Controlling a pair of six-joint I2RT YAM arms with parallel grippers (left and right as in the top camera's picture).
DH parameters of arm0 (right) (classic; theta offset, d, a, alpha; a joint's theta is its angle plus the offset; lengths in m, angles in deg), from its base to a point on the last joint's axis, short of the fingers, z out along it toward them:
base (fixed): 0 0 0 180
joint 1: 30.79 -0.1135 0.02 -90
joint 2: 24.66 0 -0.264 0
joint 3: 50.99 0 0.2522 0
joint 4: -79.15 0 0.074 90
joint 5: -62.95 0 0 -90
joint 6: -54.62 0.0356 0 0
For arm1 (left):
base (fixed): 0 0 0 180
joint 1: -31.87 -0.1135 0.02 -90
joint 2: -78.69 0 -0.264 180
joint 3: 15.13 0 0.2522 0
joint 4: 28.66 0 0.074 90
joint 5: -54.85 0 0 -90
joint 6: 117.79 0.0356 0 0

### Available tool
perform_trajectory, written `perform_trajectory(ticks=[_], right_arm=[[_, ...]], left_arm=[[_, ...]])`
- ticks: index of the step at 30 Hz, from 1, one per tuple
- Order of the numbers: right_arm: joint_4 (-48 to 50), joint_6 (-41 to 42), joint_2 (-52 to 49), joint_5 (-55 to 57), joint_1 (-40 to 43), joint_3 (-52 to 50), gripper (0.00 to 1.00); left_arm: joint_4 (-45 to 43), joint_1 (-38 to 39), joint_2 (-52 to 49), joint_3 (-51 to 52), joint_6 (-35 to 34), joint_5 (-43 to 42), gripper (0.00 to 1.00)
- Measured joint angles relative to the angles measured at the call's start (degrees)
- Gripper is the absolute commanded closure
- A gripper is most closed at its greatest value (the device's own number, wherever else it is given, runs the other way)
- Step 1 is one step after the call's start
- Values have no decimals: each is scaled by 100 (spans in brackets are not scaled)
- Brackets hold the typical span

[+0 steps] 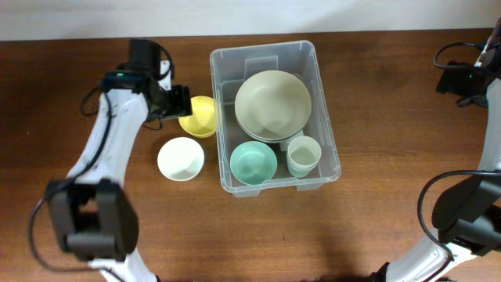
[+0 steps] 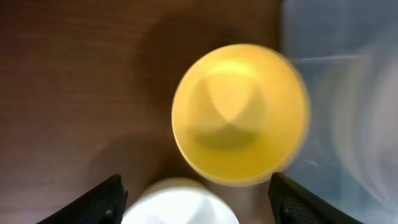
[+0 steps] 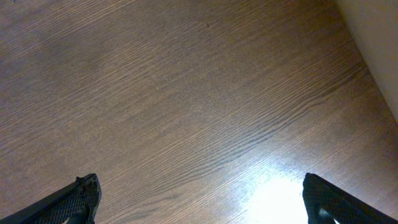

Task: Pack container
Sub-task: 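Move the left gripper to the yellow bowl and grasp its rim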

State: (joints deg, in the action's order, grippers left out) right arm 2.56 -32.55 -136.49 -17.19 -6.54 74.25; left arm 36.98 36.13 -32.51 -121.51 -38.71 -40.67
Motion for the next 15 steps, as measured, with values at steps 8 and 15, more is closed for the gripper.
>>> perform_trajectory(ticks=[8,15], right_arm=[[0,-2,0,0,0,0,1],[0,0,0,-2,0,0,1]], left_arm=[[-638,-92,-1082,44,-162,-72,32],[-750,-129,-1316,59,-229,-146,99]])
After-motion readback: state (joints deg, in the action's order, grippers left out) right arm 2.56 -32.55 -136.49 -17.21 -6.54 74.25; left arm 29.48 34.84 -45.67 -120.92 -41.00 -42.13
